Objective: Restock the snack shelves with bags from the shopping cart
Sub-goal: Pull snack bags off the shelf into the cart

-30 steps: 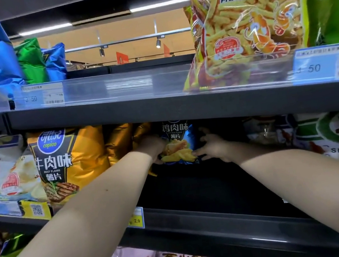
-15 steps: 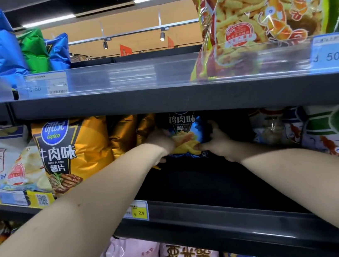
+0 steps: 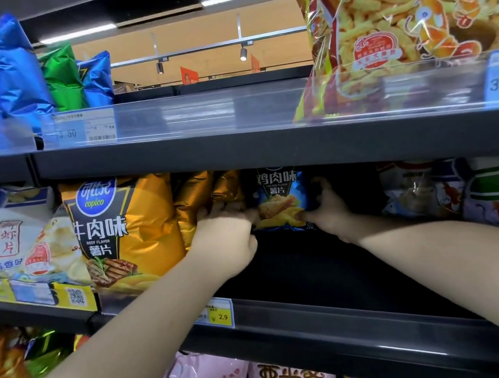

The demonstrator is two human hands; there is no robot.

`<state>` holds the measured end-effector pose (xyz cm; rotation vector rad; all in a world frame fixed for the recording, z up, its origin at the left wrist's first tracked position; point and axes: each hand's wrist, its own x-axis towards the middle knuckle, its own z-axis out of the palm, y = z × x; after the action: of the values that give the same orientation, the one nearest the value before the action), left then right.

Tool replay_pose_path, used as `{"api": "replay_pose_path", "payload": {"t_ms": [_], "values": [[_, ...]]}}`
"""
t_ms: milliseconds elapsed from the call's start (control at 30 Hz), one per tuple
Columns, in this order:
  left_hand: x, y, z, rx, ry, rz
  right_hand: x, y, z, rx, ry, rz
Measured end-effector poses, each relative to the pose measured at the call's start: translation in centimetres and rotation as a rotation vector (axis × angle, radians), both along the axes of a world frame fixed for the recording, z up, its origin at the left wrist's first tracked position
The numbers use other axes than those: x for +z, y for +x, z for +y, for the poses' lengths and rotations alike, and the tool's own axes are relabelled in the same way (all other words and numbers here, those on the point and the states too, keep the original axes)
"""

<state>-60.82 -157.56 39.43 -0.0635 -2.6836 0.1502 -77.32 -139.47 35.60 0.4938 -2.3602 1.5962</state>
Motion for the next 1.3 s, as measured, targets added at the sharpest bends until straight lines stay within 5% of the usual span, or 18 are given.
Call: {"api": "replay_pose_path", "payload": {"t_ms": [533,933,1300], "values": [[-1.0,-0.7,0.0,-0.041,0.022,-0.031,0.1,1.1,-1.4,0.007,0.06,0.01],[0.4,0.5,0.5,-0.113,-0.023,0.007,3.0,6.3,0.9,-0.147,0.333,0.02],[1.7,6.2,1.4,-0.375,0.033,0.11,5.6,23.4,0.9,-0.54,1.051,0.241]]}}
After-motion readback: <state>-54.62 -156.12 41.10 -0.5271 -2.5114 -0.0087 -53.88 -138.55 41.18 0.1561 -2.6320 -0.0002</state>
